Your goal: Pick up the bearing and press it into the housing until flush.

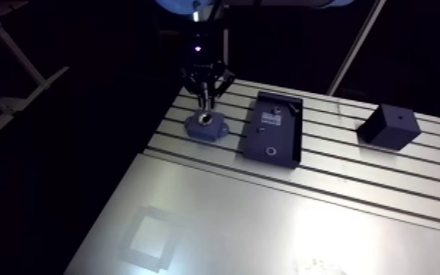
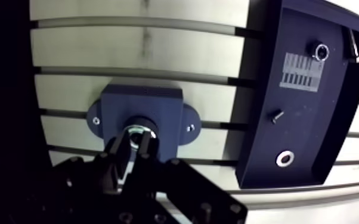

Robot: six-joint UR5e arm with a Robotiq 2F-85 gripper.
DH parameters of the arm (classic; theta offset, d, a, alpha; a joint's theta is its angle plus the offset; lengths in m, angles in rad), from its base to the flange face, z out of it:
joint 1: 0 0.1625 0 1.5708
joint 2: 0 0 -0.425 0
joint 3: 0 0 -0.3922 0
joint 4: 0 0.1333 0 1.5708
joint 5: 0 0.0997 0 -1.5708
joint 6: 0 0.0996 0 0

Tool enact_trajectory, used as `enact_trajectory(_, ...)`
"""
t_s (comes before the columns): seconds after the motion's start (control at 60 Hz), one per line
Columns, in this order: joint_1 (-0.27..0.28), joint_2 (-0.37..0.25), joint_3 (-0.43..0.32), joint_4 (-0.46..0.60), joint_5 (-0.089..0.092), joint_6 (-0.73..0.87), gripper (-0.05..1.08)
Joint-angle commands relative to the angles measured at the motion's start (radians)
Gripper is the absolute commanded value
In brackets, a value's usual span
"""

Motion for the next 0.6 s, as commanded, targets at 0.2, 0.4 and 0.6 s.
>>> enact_trajectory(0.2,0.001,0.008,0.004,-0.005,0.001,0.0,1.05)
enact_trajectory(0.4,0.003,0.018,0.012,-0.011,-0.001,-0.003,1.05)
enact_trajectory(0.6,0.004,0.018,0.013,-0.015,0.002,-0.003,1.05)
